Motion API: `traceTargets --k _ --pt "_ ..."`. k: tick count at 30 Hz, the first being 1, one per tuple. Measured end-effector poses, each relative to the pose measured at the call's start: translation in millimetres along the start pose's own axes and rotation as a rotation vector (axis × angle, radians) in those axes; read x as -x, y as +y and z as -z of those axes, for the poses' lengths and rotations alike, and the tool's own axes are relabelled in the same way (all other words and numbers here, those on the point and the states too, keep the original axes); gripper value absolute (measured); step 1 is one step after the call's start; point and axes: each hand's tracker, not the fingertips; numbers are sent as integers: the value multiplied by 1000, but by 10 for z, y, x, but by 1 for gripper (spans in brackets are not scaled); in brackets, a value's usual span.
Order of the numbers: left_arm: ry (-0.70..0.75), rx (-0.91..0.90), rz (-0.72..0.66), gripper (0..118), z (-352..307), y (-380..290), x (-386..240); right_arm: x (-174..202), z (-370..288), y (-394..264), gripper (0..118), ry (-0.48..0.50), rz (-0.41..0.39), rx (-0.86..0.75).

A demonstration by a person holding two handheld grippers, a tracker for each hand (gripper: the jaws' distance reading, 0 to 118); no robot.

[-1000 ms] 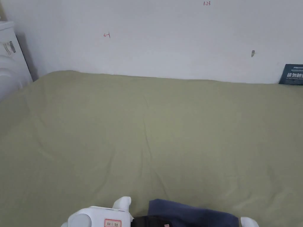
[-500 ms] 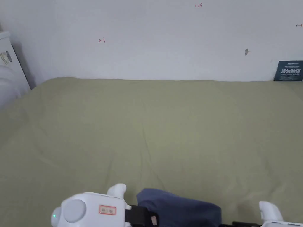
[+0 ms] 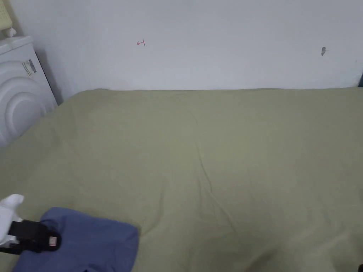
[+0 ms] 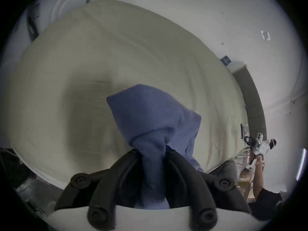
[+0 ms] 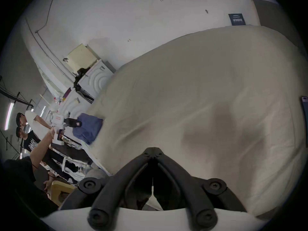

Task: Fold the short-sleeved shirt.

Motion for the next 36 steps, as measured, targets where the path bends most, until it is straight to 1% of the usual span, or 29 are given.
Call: traceTargets --k 1,3,4,5,6,7,8,9,11,12,14,15,16,17,19,20,21,23,25,26,28,30,31,32,34,35,36 --pt "-8 6 5 20 -28 -1 105 -10 -6 -17 0 -11 8 2" --pt "21 -25 -3 20 -68 -30 284 -16 -8 -46 0 -25 20 17" --pt "40 -33 -8 21 -77 61 563 -14 -3 -59 0 -36 21 25" --pt "65 -50 -22 24 -75 57 645 -8 5 -73 0 -48 18 30" --pt "87 -51 -34 44 -66 50 699 -5 8 -82 0 -61 15 36" --pt "113 -58 -34 72 -57 36 722 -6 8 -87 0 -66 13 39" --pt "154 -72 -38 95 -14 92 973 -4 7 -90 0 -68 14 41" --pt "196 -75 -45 101 -10 96 991 1 6 -92 0 -68 15 42" --pt "178 -103 -68 100 -109 88 980 40 -23 -88 0 -62 14 44" --pt "179 -112 -80 100 -202 -196 631 67 -45 -87 0 -58 6 40" --pt "209 -154 -87 100 -330 -239 422 116 -101 -74 0 -46 -13 28" --pt "224 -183 -62 98 -414 -273 260 117 -153 -58 0 -41 -23 18" --pt "224 -215 -47 93 -446 -163 413 142 -191 -50 0 -40 -33 8" --pt "228 -249 -36 82 -519 -188 233 178 -247 -39 0 -45 -46 -8" --pt "215 -316 34 38 -591 -271 -190 249 -373 -19 0 -104 -81 -56" --pt "218 -353 71 20 -591 -410 -521 290 -434 -13 0 -142 -93 -85" --pt "229 -386 114 15 -561 -478 -793 333 -489 1 0 -194 -98 -111" --pt "204 -436 181 13 -458 -610 -1285 374 -549 52 0 -290 -81 -154" --pt "175 -520 223 7 -267 -711 -1642 441 -589 82 0 -372 -85 -216" --pt "171 -549 226 2 -182 -772 -1846 465 -595 87 0 -396 -95 -241" --pt "153 -630 210 0 25 -905 -2235 604 -583 114 0 -476 -108 -277" --pt "140 -729 233 0 159 -1077 -2594 679 -545 106 0 -541 -164 -314" --pt "154 -741 262 0 228 -1138 -2748 680 -522 97 0 -557 -198 -331" --pt "179 -763 287 0 248 -1295 -3046 713 -507 79 0 -580 -219 -354" --pt "241 -831 341 0 381 -1470 -3269 779 -480 26 0 -633 -255 -410" --pt "245 -868 342 0 426 -1557 -3341 837 -444 -10 0 -660 -280 -440" --pt "207 -879 350 0 461 -1677 -3438 857 -418 -63 0 -698 -304 -475"
